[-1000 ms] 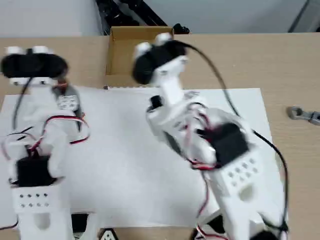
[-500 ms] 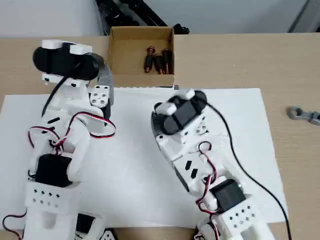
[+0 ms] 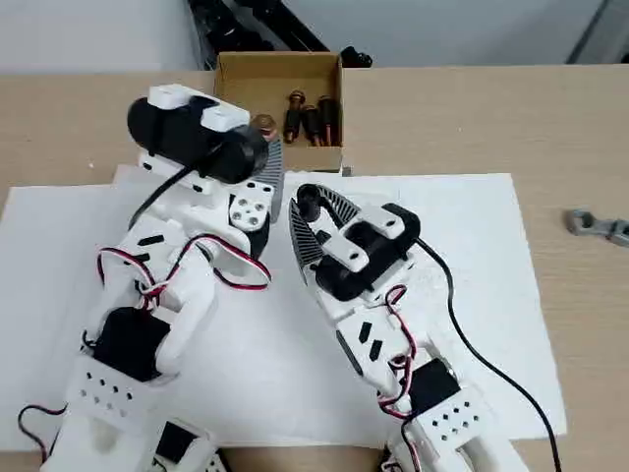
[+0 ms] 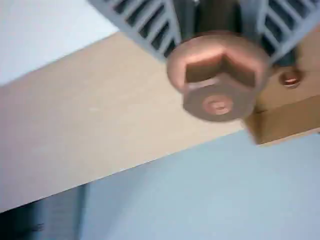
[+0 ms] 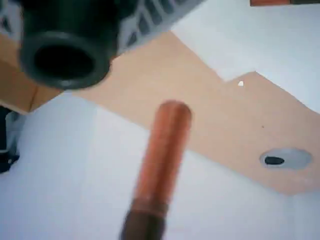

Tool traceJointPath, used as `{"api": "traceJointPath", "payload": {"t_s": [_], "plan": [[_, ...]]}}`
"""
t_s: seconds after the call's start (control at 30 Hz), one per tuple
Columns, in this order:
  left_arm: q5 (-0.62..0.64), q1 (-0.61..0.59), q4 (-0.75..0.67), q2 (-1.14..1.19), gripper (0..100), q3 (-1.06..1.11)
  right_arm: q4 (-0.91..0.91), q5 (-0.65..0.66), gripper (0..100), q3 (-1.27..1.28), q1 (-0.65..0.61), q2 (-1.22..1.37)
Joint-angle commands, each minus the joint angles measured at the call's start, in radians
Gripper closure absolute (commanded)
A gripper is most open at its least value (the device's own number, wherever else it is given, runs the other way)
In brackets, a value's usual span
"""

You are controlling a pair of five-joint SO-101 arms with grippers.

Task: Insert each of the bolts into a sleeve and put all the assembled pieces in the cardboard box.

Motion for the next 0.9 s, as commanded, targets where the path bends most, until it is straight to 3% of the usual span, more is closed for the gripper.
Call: {"api": "traceJointPath", "payload": {"t_s": [0.0, 0.5, 0.87], "plan": [[0.003, 0.037, -0.028, -0.015, 99, -0.088, -0.042, 0.006, 99.5, 0.011, -0.007, -0.022], [0.172, 0.054, -0.075, -0.012, 99, -0.134, -0.031, -0.072, 99.5, 0.034, -0.004, -0.027], [0.176, 0.060, -0.170, -0.011, 99, 0.005, -0.031, -0.072, 99.5, 0.034, -0.004, -0.027]]}}
